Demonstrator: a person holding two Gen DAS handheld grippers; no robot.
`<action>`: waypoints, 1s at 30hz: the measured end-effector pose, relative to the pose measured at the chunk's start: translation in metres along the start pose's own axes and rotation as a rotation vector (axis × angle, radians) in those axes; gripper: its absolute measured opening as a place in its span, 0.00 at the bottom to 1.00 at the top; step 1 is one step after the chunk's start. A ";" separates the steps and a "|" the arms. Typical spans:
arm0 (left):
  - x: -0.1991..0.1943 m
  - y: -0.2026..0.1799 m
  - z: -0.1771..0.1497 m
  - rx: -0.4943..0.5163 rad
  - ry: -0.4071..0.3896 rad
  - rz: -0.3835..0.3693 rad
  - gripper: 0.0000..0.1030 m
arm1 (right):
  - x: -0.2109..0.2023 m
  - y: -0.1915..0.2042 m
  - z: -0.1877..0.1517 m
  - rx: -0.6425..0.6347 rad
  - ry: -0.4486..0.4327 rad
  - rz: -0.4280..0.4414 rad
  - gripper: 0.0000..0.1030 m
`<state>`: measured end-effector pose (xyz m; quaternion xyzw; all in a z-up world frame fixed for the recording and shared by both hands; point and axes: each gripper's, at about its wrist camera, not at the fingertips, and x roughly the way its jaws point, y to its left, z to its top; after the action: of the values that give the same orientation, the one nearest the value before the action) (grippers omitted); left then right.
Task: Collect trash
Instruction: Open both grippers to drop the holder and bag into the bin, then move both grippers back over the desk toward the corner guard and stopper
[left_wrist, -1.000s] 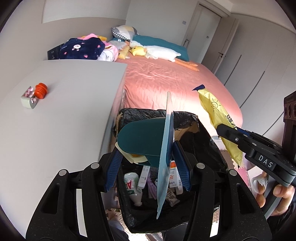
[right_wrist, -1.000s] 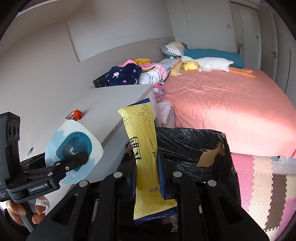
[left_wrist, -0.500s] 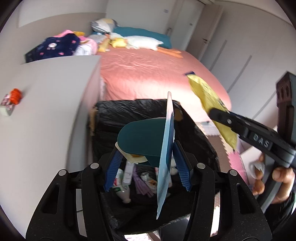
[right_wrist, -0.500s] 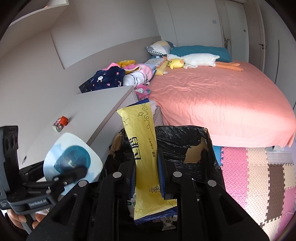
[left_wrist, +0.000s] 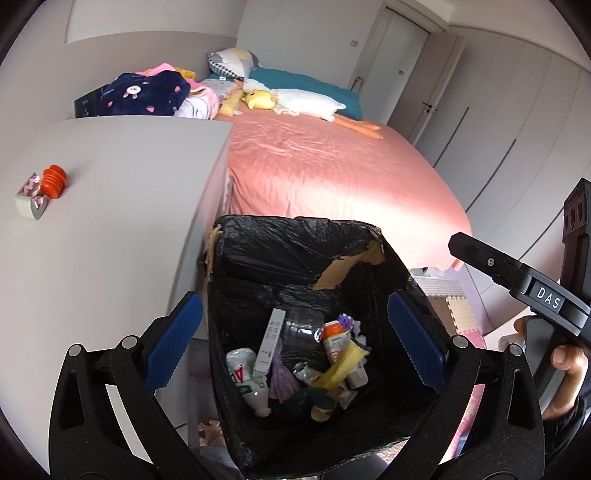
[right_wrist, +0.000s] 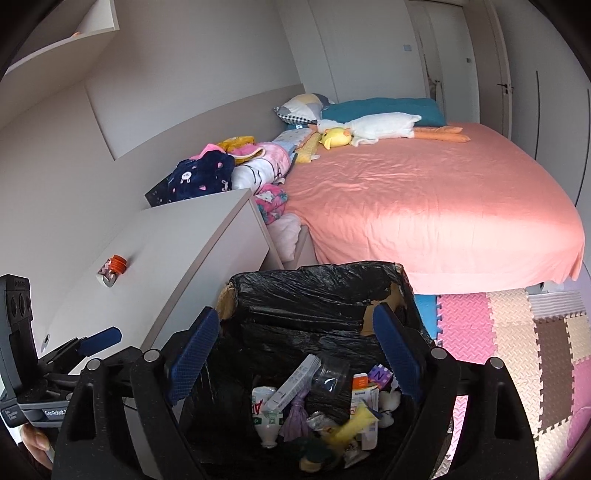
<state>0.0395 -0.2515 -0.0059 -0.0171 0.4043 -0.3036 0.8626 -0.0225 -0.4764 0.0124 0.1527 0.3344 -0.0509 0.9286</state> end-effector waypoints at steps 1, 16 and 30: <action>-0.001 0.002 0.000 -0.005 -0.002 0.000 0.94 | 0.001 0.003 0.000 -0.002 0.002 0.002 0.83; -0.009 0.037 0.000 -0.023 -0.009 0.018 0.94 | 0.020 0.039 0.005 -0.026 0.016 0.035 0.83; -0.028 0.099 0.004 -0.087 -0.049 0.106 0.94 | 0.050 0.097 0.012 -0.079 0.041 0.104 0.83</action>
<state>0.0787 -0.1568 -0.0108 -0.0403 0.3961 -0.2390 0.8856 0.0425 -0.3874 0.0135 0.1342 0.3467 0.0137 0.9282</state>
